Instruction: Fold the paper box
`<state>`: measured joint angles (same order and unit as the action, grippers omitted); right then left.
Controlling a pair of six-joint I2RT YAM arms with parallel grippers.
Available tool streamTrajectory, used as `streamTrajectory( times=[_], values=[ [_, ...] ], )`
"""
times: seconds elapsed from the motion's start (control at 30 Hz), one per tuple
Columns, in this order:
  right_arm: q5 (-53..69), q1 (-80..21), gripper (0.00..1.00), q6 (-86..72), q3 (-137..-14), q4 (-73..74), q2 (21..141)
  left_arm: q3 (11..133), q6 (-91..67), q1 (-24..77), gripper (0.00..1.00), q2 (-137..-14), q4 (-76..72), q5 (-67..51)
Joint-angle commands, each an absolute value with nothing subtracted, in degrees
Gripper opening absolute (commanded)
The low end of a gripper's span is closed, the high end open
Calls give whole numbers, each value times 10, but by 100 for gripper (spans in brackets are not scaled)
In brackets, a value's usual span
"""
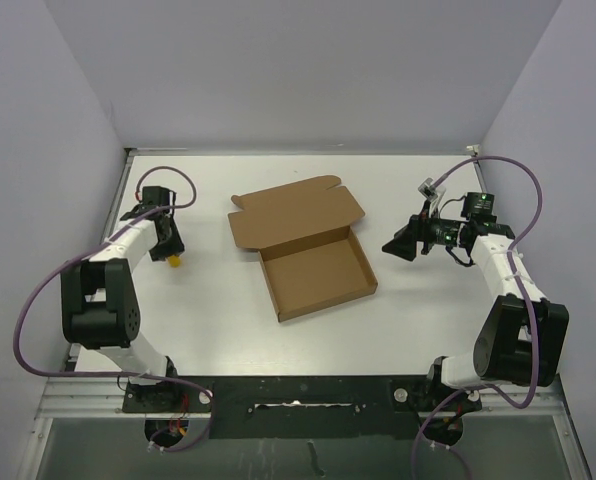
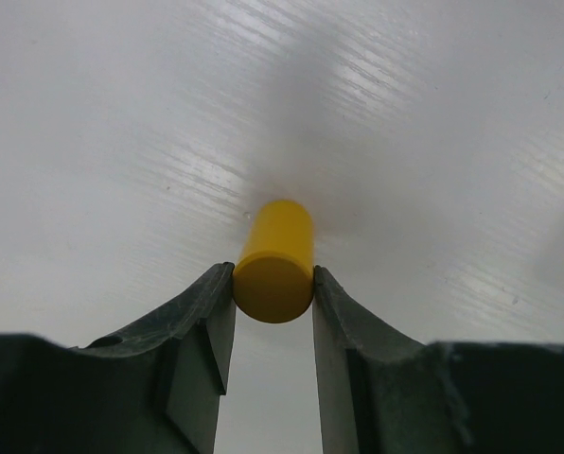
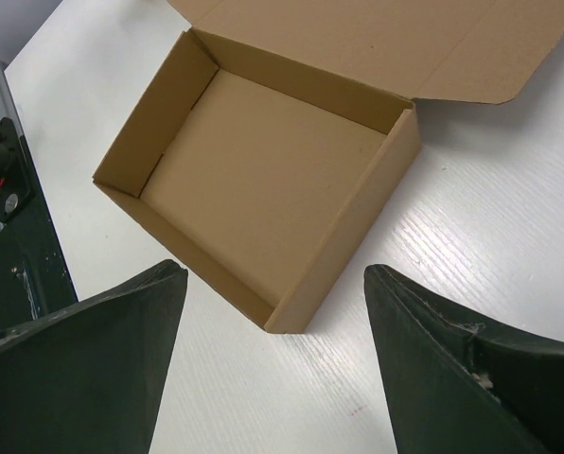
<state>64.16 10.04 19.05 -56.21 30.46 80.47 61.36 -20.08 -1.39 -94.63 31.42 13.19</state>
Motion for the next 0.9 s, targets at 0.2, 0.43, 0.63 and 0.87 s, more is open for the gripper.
streamTrajectory(
  times=[0.2,0.43,0.63,0.87],
  values=[
    [659,98,77,193,-561,288,808,526,-119,0,0,-762,193,0],
    [674,97,77,204,-551,278,786,399,-110,29,0,-596,-9,-265],
    [690,76,77,220,-527,233,747,387,-288,54,0,-639,-257,-454],
    [652,-75,77,384,-633,321,754,542,-307,177,0,-770,-275,-469]
  ],
)
